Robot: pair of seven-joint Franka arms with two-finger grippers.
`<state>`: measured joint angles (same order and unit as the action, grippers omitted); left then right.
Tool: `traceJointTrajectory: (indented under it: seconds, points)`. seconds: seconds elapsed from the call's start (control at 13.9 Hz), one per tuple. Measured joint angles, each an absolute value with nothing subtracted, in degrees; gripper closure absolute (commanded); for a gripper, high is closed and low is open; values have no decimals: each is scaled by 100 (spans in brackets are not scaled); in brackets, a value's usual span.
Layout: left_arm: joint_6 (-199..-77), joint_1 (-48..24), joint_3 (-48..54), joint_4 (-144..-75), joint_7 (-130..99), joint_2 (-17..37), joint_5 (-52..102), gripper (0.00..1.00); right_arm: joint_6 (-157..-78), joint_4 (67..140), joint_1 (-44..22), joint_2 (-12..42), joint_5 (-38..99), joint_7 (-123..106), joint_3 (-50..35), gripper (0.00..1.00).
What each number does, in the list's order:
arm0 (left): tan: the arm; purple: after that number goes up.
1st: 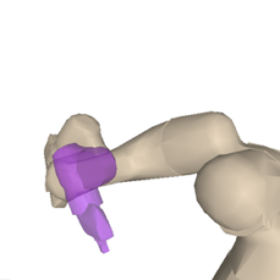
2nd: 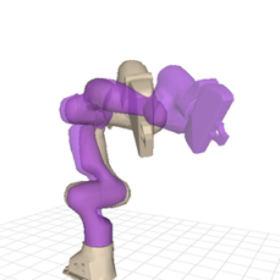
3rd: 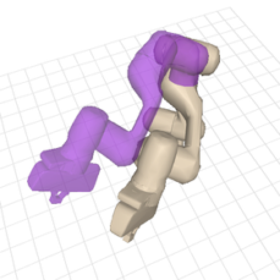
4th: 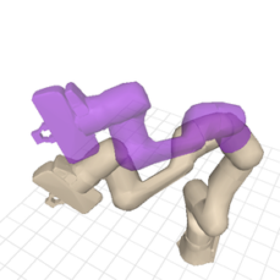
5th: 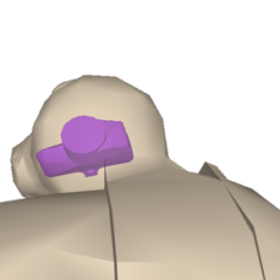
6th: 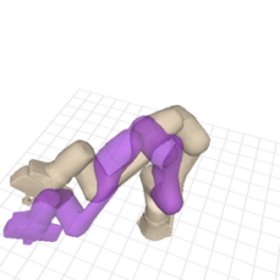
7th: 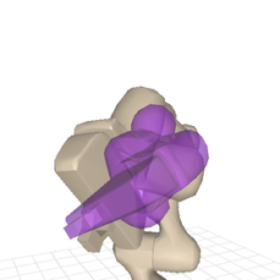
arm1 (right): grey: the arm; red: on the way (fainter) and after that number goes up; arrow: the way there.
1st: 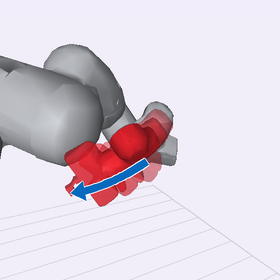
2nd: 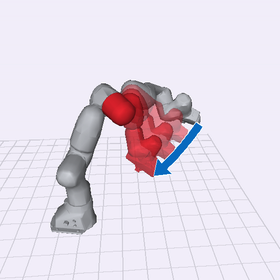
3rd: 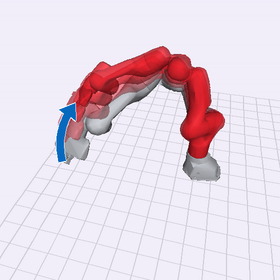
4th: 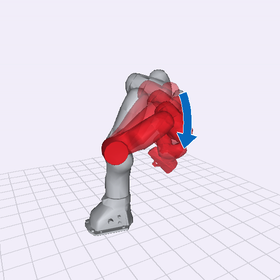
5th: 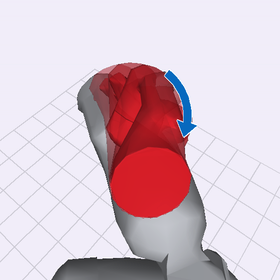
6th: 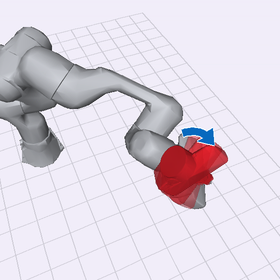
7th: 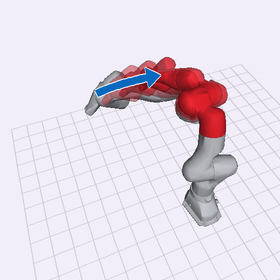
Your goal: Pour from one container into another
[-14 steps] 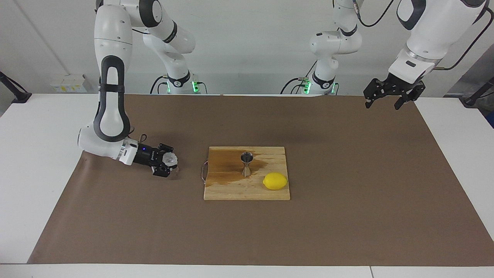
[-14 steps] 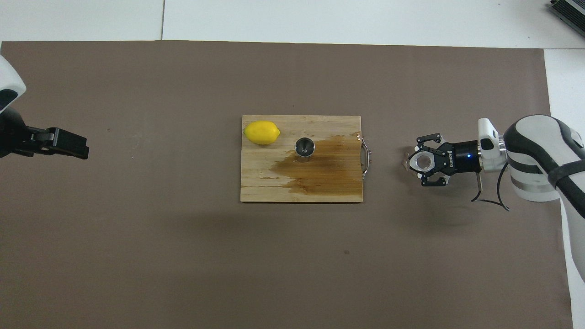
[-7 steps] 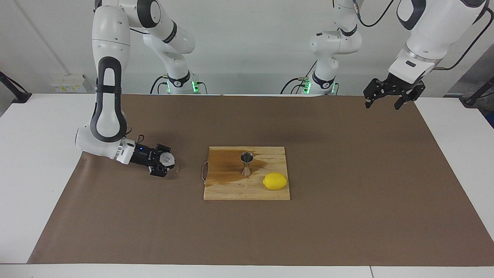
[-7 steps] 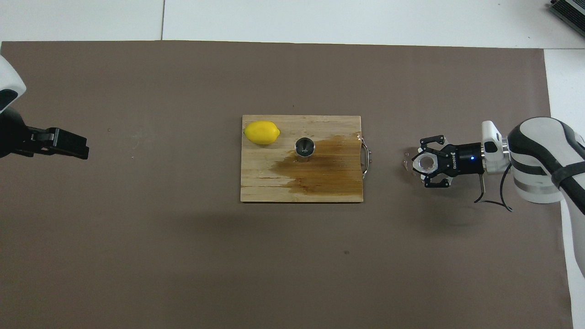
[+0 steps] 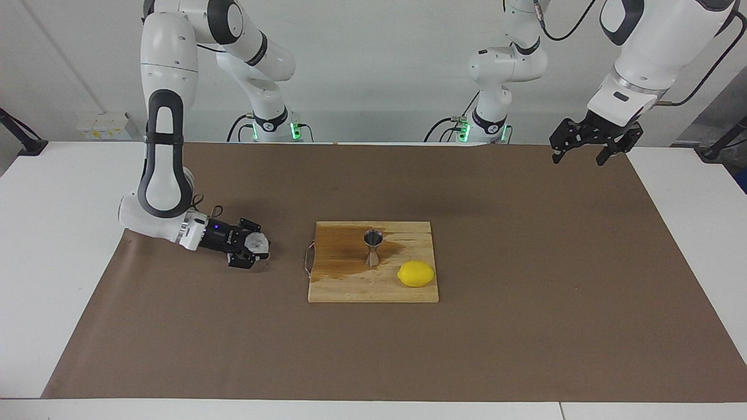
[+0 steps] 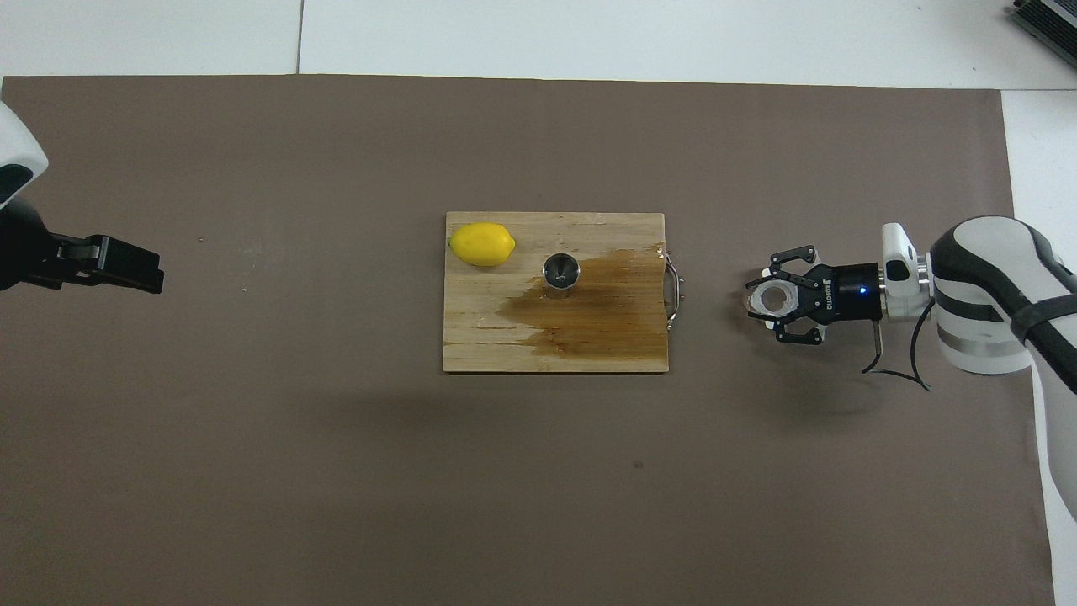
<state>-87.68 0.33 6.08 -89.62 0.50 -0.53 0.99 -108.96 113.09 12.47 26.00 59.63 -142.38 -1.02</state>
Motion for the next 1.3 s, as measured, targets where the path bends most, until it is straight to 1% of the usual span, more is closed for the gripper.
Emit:
traceJointTrajectory:
  seconds: [0.58, 0.86, 1.08, 1.3]
  points:
    - [-8767, 33, 608, -8962, 50, -53, 99, 0, -10782, 11299, 1264, 2599, 5937, -14205, -91, 0]
    - [-8766, 33, 608, -8962, 50, -53, 99, 0, -10690, 11175, 1415, 2546, 5363, -13939, -77, 0]
    - [-8766, 33, 608, -8962, 50, -53, 99, 0, -10597, 11005, 1481, 2161, 4564, -13277, -74, 0]
    - [-8766, 33, 608, -8962, 50, -52, 99, 0, -10481, 10945, 1450, 1437, 3693, -12108, -95, 0]
